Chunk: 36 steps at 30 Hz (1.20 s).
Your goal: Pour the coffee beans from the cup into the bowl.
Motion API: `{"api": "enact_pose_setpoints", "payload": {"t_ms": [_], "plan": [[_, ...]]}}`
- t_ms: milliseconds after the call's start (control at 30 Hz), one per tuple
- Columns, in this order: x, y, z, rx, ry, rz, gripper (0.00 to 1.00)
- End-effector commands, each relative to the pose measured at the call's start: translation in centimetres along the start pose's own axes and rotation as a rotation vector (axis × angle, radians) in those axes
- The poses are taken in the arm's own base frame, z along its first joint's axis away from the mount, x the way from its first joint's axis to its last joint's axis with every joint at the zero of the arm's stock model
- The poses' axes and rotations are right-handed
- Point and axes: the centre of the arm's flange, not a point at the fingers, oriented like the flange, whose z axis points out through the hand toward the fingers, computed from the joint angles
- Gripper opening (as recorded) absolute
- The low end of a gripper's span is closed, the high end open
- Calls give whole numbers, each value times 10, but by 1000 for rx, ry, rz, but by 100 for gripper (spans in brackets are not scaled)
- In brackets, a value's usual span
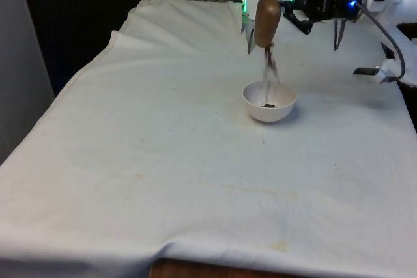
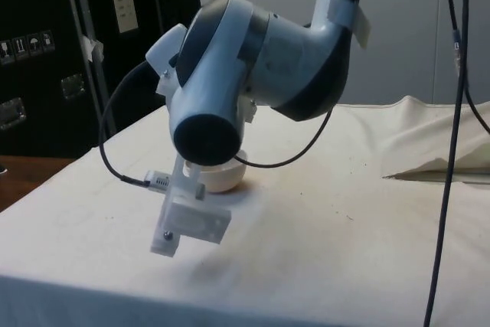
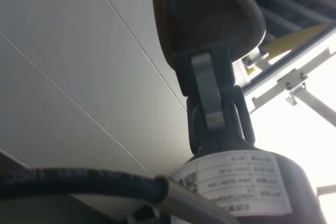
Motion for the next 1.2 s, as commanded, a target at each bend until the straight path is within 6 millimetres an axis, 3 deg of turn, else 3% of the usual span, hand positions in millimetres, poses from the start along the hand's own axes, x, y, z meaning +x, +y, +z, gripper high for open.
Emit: {"api": "enact_pose_setpoints", "payload": {"t_ms": [0,1167], "plan": [[0,-1,0,-14,3,2,0],[-2,-5,-3,-71,24,-5,0]]}}
